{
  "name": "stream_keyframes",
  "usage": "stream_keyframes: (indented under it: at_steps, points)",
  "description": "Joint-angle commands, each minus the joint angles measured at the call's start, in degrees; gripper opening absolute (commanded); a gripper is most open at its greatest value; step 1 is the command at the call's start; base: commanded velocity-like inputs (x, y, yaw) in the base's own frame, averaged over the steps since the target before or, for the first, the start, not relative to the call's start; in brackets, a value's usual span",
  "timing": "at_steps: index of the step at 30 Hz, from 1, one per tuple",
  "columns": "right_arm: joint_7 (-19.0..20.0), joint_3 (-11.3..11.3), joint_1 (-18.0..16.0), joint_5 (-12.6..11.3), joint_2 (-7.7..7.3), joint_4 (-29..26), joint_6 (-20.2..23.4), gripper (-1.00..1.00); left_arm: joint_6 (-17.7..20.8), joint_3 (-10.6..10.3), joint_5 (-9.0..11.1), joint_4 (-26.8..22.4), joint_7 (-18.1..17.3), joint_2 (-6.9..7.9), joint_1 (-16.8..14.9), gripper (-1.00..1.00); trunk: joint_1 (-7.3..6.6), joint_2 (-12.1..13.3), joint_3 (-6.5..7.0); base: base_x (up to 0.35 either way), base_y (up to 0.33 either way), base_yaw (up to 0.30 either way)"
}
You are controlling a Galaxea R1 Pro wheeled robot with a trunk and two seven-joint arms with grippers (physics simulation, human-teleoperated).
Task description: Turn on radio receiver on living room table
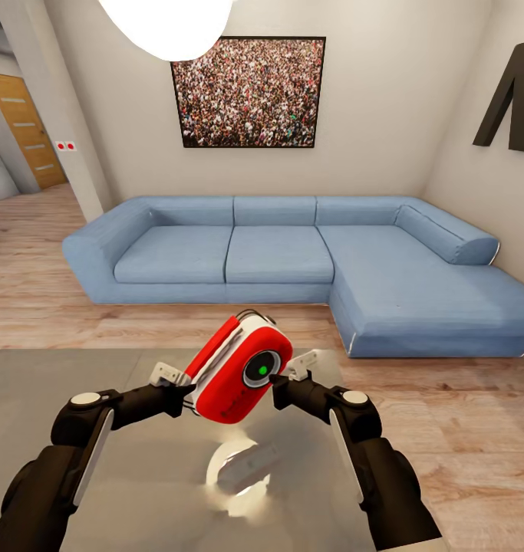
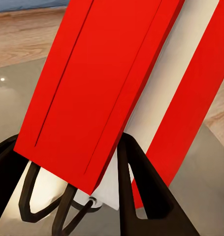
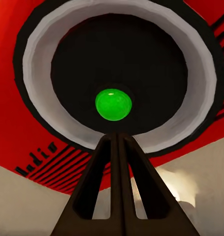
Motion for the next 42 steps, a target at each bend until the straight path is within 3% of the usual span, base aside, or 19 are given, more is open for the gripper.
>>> stream_keyframes:
  at_steps: [1,4,8,16,17,18,20,33,42]
  points:
    - [0.02,0.18,0.00,0.01,0.00,-0.01,0.00,-1.00,0.18,-0.01,0.66,-0.03,-0.02,-0.01,-0.01,-1.00,0.00,0.00,0.00,0.000,0.000,0.000]
    - [0.00,2.12,0.00,0.02,0.00,-0.06,0.00,-1.00,0.18,0.07,0.65,0.00,0.08,-0.07,0.00,-1.00,0.00,0.00,0.00,0.000,0.000,0.000]
    - [0.00,3.05,0.00,0.04,0.00,-0.07,0.00,-1.00,0.18,0.16,0.65,0.14,0.29,-0.10,-0.02,-1.00,0.00,0.00,0.00,0.000,0.000,0.000]
    - [0.16,3.14,0.00,0.03,0.00,-0.37,0.00,-1.00,0.18,0.44,0.58,0.16,0.33,-0.10,0.00,-1.00,0.00,0.00,0.00,0.000,0.000,0.000]
    - [0.16,3.14,0.00,0.02,0.00,-0.45,0.00,-1.00,0.18,0.97,0.57,0.16,0.33,-0.10,-0.02,-1.00,0.00,0.00,0.00,0.000,0.000,0.000]
    - [0.24,3.15,0.00,0.02,0.00,-0.67,0.00,-1.00,0.18,3.68,0.56,0.16,0.33,-0.10,-0.01,-1.00,0.00,0.00,0.00,0.000,0.000,0.000]
    - [0.26,3.15,0.00,0.04,0.00,-0.73,0.00,-1.00,0.16,4.16,0.56,0.16,0.33,-0.10,0.00,-1.00,0.00,0.00,0.00,0.000,0.000,0.000]
    - [0.35,3.10,0.00,0.06,0.00,-1.24,-0.01,-1.00,0.10,4.82,0.56,0.14,0.33,-0.10,-0.01,-1.00,0.00,0.00,0.00,0.000,0.000,0.000]
    - [0.12,3.06,0.00,0.14,0.00,-4.67,0.19,-1.00,0.13,4.94,0.56,0.07,0.33,-0.10,-0.02,-1.00,0.00,0.00,0.00,0.000,0.000,0.000]
